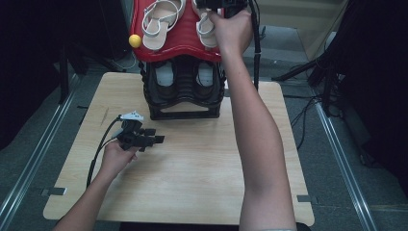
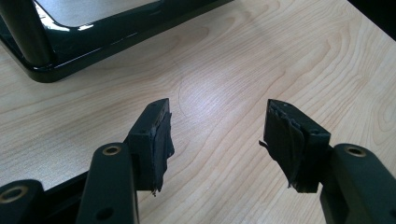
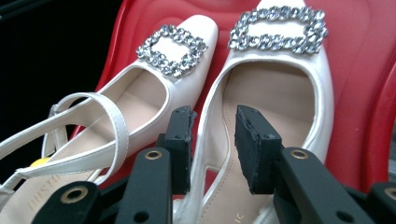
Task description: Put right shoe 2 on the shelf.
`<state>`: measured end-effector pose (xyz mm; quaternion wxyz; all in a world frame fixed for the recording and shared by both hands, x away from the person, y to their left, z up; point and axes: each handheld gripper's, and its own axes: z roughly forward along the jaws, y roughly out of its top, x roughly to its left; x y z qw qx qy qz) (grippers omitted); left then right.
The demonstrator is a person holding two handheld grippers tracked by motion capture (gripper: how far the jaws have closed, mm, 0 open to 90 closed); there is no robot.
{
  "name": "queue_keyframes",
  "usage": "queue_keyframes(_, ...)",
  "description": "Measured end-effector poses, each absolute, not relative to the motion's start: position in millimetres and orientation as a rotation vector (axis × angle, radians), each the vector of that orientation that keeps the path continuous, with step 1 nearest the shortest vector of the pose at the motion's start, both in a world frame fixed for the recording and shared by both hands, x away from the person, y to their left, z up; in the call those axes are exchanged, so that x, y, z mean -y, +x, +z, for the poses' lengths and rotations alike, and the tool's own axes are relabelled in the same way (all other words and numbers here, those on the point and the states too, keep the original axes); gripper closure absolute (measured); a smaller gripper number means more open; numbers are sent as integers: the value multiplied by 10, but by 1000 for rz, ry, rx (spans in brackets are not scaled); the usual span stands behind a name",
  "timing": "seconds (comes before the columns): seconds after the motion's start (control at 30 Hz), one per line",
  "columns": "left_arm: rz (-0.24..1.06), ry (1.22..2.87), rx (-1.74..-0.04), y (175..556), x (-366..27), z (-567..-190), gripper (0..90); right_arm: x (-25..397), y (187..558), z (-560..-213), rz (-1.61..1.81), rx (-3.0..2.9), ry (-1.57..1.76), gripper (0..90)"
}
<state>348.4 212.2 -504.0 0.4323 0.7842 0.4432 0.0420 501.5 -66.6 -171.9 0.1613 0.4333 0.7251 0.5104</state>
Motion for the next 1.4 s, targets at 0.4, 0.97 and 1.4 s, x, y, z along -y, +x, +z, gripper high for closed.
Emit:
queue_keyframes(0.4,110,1959,-1108,3488,-2140,-5040,419,878,4981,-1662,1459,-2056,1262,632)
queue_keyframes(0.97,116,1959,-1114,3492,-2149,-5046,419,1227,4987,-1806,1530,-2012,1288,556)
queue_keyframes(1.4,129,1957,-1118,3491,-2161,-5041,418,1498,4981,-1945,1531,-1986,1334,537)
